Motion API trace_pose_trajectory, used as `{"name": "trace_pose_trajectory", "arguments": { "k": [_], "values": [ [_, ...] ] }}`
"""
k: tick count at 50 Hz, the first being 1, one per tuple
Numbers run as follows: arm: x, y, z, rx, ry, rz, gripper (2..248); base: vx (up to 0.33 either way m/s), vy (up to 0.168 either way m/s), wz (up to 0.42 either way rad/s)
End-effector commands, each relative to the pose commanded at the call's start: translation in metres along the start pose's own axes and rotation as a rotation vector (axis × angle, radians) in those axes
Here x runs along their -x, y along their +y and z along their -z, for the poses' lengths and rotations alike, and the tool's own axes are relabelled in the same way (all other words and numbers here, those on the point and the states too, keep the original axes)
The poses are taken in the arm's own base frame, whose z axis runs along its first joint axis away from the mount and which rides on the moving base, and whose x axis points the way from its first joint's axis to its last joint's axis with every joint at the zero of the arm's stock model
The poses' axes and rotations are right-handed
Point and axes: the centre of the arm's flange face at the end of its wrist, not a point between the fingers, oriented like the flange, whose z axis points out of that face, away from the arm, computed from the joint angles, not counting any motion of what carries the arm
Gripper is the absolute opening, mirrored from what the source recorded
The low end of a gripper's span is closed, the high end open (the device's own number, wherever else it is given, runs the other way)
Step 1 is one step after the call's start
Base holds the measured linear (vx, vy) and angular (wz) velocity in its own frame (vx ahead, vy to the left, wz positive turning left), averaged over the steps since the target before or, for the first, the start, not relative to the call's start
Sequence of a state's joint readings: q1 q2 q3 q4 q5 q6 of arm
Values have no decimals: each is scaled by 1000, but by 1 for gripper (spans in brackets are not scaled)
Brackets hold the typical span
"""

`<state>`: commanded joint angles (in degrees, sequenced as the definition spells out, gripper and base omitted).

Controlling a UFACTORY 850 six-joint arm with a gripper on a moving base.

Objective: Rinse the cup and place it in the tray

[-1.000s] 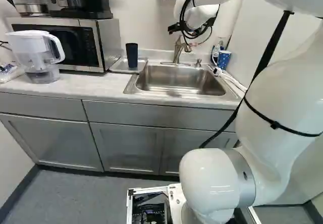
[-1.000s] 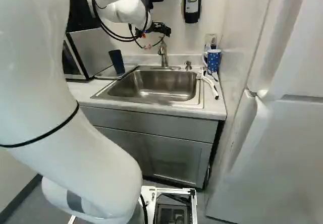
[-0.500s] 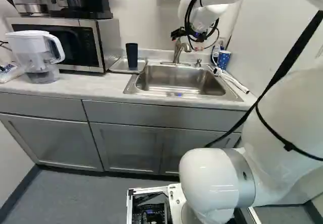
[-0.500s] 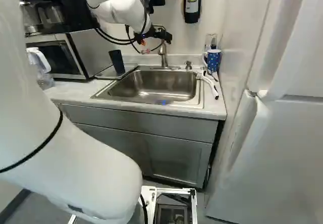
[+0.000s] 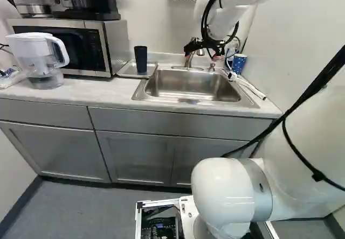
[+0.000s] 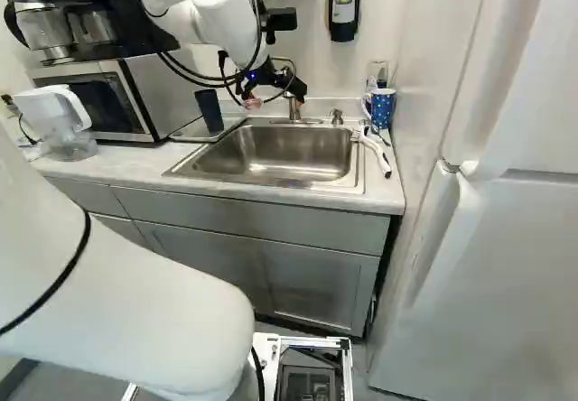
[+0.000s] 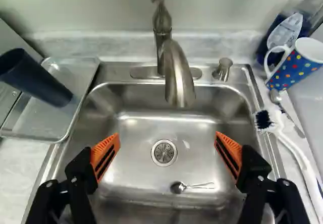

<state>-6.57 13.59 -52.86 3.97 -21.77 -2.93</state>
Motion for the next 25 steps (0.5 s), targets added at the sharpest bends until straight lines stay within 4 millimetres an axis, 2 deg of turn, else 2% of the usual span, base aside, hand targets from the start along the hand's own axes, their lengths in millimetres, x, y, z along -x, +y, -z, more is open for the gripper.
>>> {"name": "trace_pose_trajectory", "arguments": {
  "k": [20,25],
  "values": [
    [19,-1,2,-11,-210,0,247,0,0,0],
    [20,-1,2,-11,-219,0,247,0,0,0]
  ]
}}
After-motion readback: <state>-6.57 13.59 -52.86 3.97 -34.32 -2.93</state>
